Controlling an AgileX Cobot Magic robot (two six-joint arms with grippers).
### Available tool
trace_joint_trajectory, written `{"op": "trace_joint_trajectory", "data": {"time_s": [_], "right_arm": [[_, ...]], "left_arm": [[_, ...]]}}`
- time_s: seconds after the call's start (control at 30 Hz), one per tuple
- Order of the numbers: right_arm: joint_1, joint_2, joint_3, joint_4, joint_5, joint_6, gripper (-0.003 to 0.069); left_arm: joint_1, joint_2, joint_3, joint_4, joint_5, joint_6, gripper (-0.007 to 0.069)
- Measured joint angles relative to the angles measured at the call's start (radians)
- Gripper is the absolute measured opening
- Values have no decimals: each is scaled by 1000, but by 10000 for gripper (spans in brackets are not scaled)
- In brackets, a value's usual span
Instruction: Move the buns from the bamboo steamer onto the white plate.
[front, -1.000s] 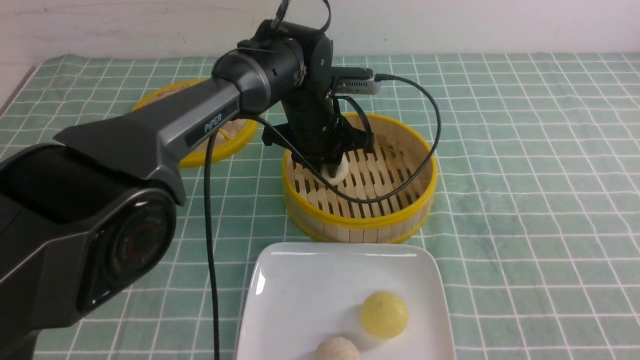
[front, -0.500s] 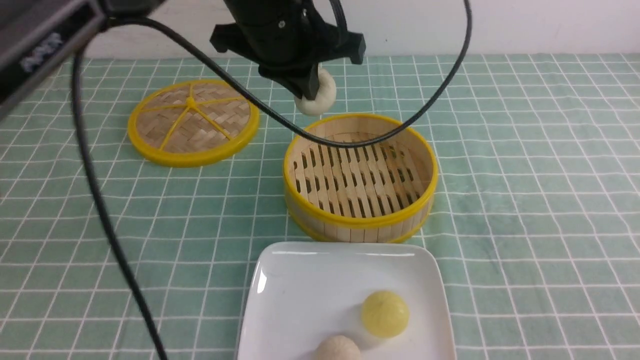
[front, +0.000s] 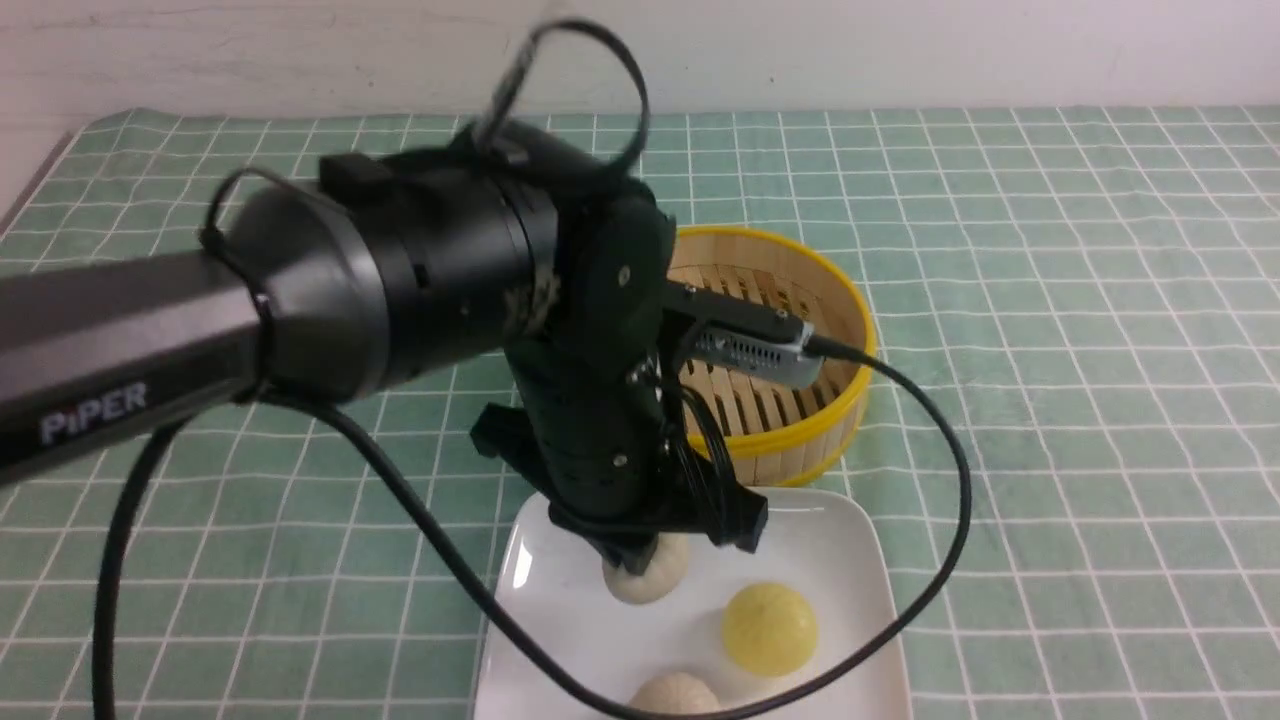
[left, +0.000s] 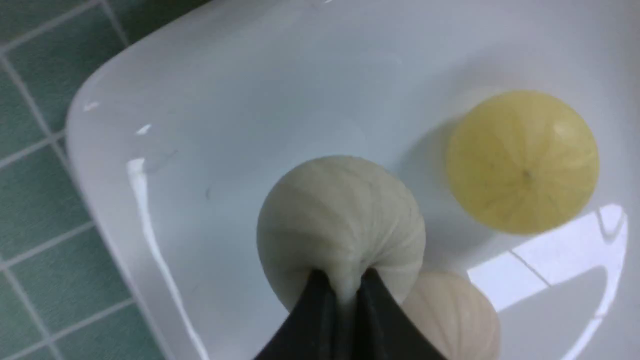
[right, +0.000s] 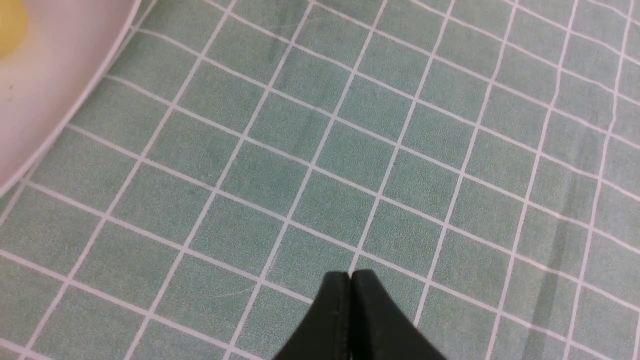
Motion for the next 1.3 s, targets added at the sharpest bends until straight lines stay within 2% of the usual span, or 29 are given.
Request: {"op": "trace_joint_trajectory", "data": {"time_s": [0.2,0.5,0.63,0.83,1.0,1.13,1.3], "right_arm": [[0,0,0,0,0,0,15],[0,-7,-4,6,36,43,23],[0,-54,-69,57,155,48,23],[0,-219,-201,95,251,48,27],[0,-352,-192,89,209,48,30],[0,-454,-82,110,-7,48,24],[0,-451,48,117,-315,48,-9]], "left_arm": [[-1,57,23,19,-89,-63,97],[-1,86,25,20,-94,-122,330],[-1,29,18,33,-83,-125,366],[-1,-72,10,99,-69,-127,370],[-1,-89,10,125,-68,-127,323],[-1,-90,10,131,-68,-127,179],[-1,-90,10,140,-68,-127,30]]}}
